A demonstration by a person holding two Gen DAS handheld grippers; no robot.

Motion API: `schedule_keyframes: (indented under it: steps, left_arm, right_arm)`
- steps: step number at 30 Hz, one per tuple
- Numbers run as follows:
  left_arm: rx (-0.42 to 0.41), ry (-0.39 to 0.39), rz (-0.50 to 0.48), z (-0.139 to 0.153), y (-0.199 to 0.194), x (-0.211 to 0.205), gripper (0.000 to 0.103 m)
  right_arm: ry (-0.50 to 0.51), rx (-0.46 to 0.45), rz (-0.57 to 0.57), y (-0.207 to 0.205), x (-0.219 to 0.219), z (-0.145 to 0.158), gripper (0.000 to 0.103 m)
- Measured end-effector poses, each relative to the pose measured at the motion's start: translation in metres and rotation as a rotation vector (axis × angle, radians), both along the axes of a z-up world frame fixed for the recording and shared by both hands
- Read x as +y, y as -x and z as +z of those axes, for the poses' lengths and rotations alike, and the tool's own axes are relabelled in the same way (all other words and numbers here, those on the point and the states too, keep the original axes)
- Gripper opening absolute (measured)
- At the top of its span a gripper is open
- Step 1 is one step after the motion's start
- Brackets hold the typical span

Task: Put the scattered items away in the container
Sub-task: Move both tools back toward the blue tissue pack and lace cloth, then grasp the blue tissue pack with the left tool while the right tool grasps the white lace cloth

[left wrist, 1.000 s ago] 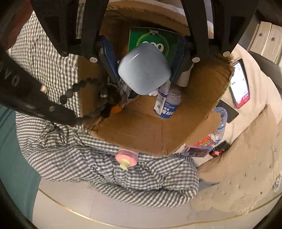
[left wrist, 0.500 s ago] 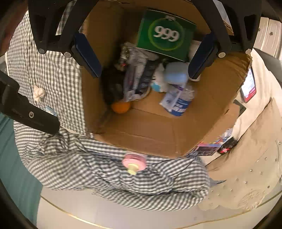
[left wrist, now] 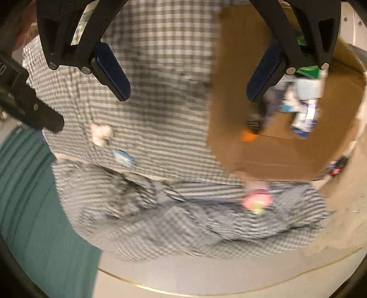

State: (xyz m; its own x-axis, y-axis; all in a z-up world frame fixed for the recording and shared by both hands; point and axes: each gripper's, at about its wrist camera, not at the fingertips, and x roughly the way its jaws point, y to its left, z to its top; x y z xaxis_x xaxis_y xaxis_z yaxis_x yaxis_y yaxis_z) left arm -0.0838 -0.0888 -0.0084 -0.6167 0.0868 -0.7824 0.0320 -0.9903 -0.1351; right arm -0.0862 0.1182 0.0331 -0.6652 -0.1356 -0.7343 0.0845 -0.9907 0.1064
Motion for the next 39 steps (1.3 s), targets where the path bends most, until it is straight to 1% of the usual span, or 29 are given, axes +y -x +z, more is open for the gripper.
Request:
schedule_keyframes:
  steps: [2,4,6,9,12,14,18,22,24,27,29,33,34,35,36,37,39]
  left_arm:
    - [-0.023,-0.021,-0.050,-0.007,0.015,0.030,0.103]
    - [-0.020,-0.022,-0.072,-0.011,0.027,0.049,0.103]
    - [-0.008,-0.023,-0.091,-0.017,0.046,0.073,0.103]
    - [-0.010,-0.024,-0.107,-0.026,0.075,0.094,0.103]
    - [-0.046,-0.008,-0.103,-0.037,0.116,0.112,0.103]
    - [-0.074,-0.011,-0.100,-0.047,0.149,0.120,0.103]
    - [-0.106,-0.005,-0.073,-0.069,0.208,0.128,0.103]
    - [-0.135,0.006,-0.100,-0.095,0.249,0.140,0.103]
    - [-0.132,0.034,-0.122,-0.107,0.264,0.149,0.103]
    - [-0.111,0.081,-0.165,-0.123,0.282,0.163,0.103]
    - [-0.113,0.083,-0.197,-0.134,0.294,0.170,0.103]
    - [-0.129,0.086,-0.227,-0.156,0.311,0.181,0.103]
    - [-0.115,0.077,-0.238,-0.159,0.314,0.183,0.103]
    - [-0.090,0.059,-0.235,-0.161,0.316,0.183,0.103]
    - [-0.083,0.047,-0.226,-0.161,0.318,0.182,0.103]
    - [-0.083,0.030,-0.213,-0.162,0.320,0.181,0.103]
    - [-0.109,-0.016,-0.204,-0.169,0.325,0.179,0.103]
  right_arm:
    - [0.029,-0.015,-0.060,0.001,0.035,-0.009,0.079]
    - [0.055,-0.032,-0.123,0.004,0.071,-0.020,0.081]
    - [0.072,-0.043,-0.161,0.010,0.095,-0.028,0.081]
    - [0.085,-0.057,-0.202,0.021,0.121,-0.040,0.081]
    - [0.100,-0.077,-0.218,0.042,0.134,-0.057,0.081]
    - [0.115,-0.091,-0.212,0.057,0.135,-0.069,0.081]
    - [0.097,-0.117,-0.186,0.090,0.132,-0.091,0.081]
    - [0.068,-0.139,-0.160,0.131,0.122,-0.112,0.081]
    - [0.048,-0.163,-0.154,0.153,0.116,-0.126,0.081]
    - [0.007,-0.188,-0.152,0.178,0.108,-0.146,0.081]
    - [-0.022,-0.208,-0.167,0.192,0.105,-0.160,0.081]
    - [-0.032,-0.242,-0.181,0.207,0.106,-0.185,0.081]
    - [-0.036,-0.244,-0.183,0.209,0.107,-0.188,0.081]
    - [-0.039,-0.245,-0.187,0.210,0.107,-0.191,0.081]
    - [-0.042,-0.241,-0.189,0.210,0.107,-0.192,0.081]
    - [-0.050,-0.238,-0.190,0.210,0.107,-0.193,0.081]
    - [-0.073,-0.238,-0.188,0.211,0.105,-0.194,0.080]
